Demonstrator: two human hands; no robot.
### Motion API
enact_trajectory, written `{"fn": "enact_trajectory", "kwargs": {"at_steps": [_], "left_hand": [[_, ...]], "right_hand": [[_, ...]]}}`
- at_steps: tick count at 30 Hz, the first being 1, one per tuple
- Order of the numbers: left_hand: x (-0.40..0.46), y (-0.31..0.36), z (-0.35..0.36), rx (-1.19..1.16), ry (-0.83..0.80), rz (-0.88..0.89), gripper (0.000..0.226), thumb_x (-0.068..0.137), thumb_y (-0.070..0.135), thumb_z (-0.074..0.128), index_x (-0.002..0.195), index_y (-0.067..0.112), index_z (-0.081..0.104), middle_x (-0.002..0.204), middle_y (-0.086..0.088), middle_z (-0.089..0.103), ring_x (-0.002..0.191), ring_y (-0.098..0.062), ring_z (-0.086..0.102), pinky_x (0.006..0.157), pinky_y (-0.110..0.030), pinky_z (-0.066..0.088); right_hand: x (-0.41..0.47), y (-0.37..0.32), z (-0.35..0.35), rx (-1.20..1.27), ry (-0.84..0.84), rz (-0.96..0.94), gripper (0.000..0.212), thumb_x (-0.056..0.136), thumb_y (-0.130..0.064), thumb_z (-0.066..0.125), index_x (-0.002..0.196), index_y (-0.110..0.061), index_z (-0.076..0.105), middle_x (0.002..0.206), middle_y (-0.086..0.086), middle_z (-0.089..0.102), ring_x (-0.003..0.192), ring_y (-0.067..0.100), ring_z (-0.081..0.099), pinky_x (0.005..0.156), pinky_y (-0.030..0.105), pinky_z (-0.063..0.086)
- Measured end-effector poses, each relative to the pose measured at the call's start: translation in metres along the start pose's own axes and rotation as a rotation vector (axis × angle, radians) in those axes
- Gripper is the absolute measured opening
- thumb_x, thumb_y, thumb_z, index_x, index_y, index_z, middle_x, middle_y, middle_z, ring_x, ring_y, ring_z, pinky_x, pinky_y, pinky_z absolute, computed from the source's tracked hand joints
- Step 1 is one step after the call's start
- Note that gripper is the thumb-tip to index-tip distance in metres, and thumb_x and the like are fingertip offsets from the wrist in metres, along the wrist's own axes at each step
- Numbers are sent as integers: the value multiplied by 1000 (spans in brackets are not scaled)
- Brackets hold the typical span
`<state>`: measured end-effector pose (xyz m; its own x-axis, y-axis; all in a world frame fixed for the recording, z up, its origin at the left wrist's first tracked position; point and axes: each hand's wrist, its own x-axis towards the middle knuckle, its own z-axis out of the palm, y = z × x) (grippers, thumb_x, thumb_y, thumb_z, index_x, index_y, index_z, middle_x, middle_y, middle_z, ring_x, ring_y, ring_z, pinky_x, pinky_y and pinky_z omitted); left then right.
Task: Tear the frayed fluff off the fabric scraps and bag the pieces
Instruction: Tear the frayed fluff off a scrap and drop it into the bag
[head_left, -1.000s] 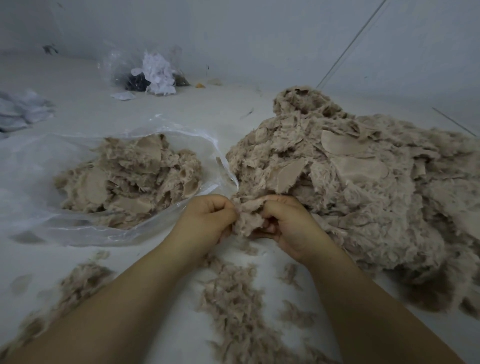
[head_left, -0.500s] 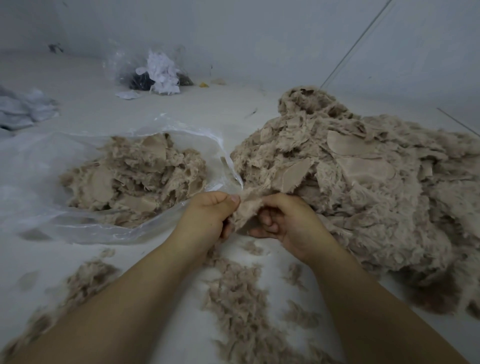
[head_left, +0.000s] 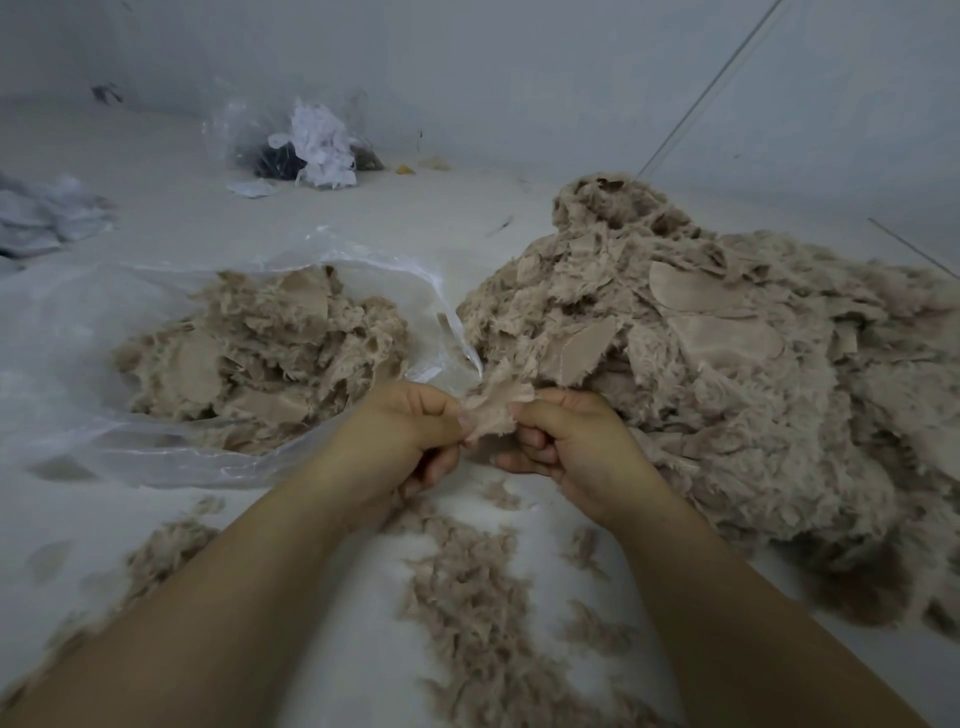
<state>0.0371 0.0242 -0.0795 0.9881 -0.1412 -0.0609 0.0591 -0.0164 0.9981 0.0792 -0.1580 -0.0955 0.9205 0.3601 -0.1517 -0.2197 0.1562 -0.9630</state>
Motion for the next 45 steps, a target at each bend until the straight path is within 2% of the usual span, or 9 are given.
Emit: {"fn": "enact_trajectory", "kwargs": {"at_steps": [7, 10, 13, 19, 24, 26, 29, 33, 45], "left_hand": [[3, -2, -12, -42, 145, 42, 35, 87, 3, 45, 57, 6, 62, 37, -12, 39, 28, -16, 22, 37, -15, 19], [2, -1, -12, 2, 93, 38, 29, 80, 28, 69, 63, 5, 64, 41, -13, 41, 31, -17, 25, 37, -17, 20], [1, -5, -1, 149, 5, 1, 59, 74, 58, 74, 65, 1, 59, 44, -7, 45, 32, -15, 28, 36, -17, 23], [5, -5, 1, -67, 62, 78, 42, 97, 9, 53, 55, 12, 59, 43, -9, 45, 30, -16, 28, 36, -19, 21], [17, 4, -13, -546, 290, 303, 13, 101, 8, 49, 108, 7, 59, 94, -15, 70, 63, -25, 63, 51, -31, 49], [16, 0, -3, -289, 330, 235, 14, 98, 6, 55, 109, 4, 63, 87, -10, 71, 58, -22, 60, 48, -30, 47], [15, 0, 20, 126, 283, 239, 12, 92, 13, 67, 81, 11, 72, 59, 0, 64, 45, -13, 53, 40, -22, 40], [27, 19, 41, 364, 338, 259, 21, 82, 36, 77, 83, 18, 68, 65, 3, 65, 48, -2, 57, 46, -22, 47], [37, 17, 50, 459, 278, 201, 27, 98, 16, 54, 71, 16, 56, 50, 8, 61, 42, 1, 54, 41, -10, 37]], "right_hand": [[0, 0, -2, 79, 32, 25, 46, 94, -5, 53, 51, -19, 57, 45, -2, 39, 35, 8, 31, 63, 34, 59], [0, -1, -1, 55, 32, 9, 29, 93, -3, 53, 65, -10, 56, 44, -2, 39, 35, 7, 33, 63, 33, 59], [-1, -1, 2, 44, 9, -4, 30, 93, -3, 56, 63, -9, 58, 44, -1, 40, 36, 7, 38, 62, 31, 58], [-3, -3, 0, 3, -7, -10, 39, 94, -7, 55, 57, -14, 67, 46, -2, 41, 38, 7, 40, 65, 31, 59], [-1, -2, 0, -1, -18, -3, 35, 95, -8, 52, 63, -10, 68, 48, -1, 42, 39, 9, 33, 66, 32, 58], [-1, -2, -1, -1, -34, -3, 39, 97, -11, 51, 62, -11, 68, 47, -1, 41, 38, 9, 34, 66, 33, 58], [0, -1, -1, 14, -38, -2, 36, 92, -23, 55, 59, -13, 68, 46, -1, 40, 38, 9, 34, 65, 35, 57], [1, -3, -3, 58, -32, 9, 29, 76, -31, 57, 61, -9, 67, 47, 4, 40, 39, 12, 32, 62, 36, 56], [-3, -4, 1, 138, 6, -5, 54, 74, -63, 60, 63, -10, 64, 47, 2, 39, 37, 8, 40, 57, 32, 55]]}}
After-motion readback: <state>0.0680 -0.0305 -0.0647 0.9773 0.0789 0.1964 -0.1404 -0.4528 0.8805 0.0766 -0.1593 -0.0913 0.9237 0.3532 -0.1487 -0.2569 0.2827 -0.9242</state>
